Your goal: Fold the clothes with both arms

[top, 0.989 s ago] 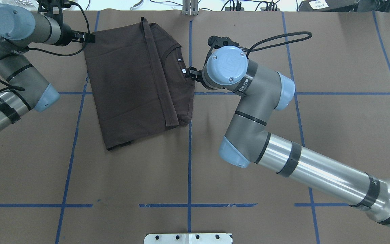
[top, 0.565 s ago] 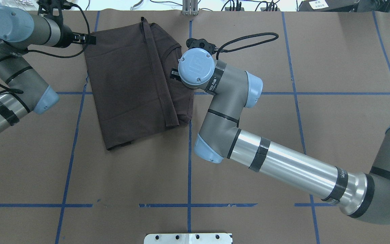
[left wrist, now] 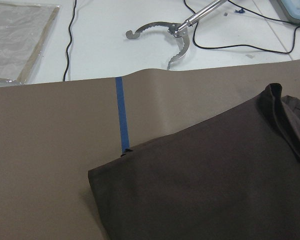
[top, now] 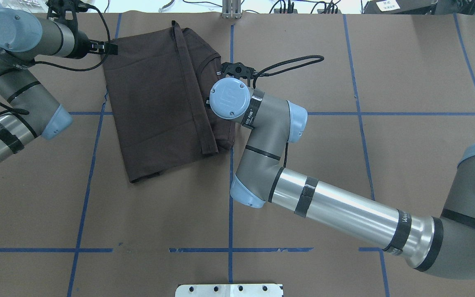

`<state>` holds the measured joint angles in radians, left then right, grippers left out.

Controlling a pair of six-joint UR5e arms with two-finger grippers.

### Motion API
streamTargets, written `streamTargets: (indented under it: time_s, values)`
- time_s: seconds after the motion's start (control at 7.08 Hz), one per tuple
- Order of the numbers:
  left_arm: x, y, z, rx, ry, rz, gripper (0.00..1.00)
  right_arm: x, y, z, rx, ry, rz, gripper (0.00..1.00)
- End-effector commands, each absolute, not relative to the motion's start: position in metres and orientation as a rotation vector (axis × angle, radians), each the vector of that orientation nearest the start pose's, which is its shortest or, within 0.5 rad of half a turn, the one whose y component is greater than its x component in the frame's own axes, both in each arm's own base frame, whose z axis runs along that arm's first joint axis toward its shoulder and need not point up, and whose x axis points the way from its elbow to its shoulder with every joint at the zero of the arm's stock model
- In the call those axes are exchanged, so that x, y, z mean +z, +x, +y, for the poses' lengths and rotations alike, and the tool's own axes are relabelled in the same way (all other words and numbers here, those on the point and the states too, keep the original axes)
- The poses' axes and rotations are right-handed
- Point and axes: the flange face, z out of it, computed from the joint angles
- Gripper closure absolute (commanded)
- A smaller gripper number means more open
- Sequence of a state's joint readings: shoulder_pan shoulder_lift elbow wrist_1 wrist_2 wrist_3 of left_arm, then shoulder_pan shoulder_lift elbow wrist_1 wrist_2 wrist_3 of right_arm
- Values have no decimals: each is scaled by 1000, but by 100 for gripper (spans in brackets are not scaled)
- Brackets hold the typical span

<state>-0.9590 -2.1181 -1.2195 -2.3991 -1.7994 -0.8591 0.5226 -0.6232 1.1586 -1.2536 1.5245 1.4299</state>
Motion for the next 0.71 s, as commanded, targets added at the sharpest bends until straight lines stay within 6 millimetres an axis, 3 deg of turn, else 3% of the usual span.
streamTargets:
  time_s: [0.0, 0.57]
  values:
    - [414, 335, -670, -107, 617, 839, 0, 203, -654, -523, 375, 325, -796, 31]
    - [417, 334, -669, -104, 615, 834, 0, 204, -659, -526, 378, 335, -796, 38]
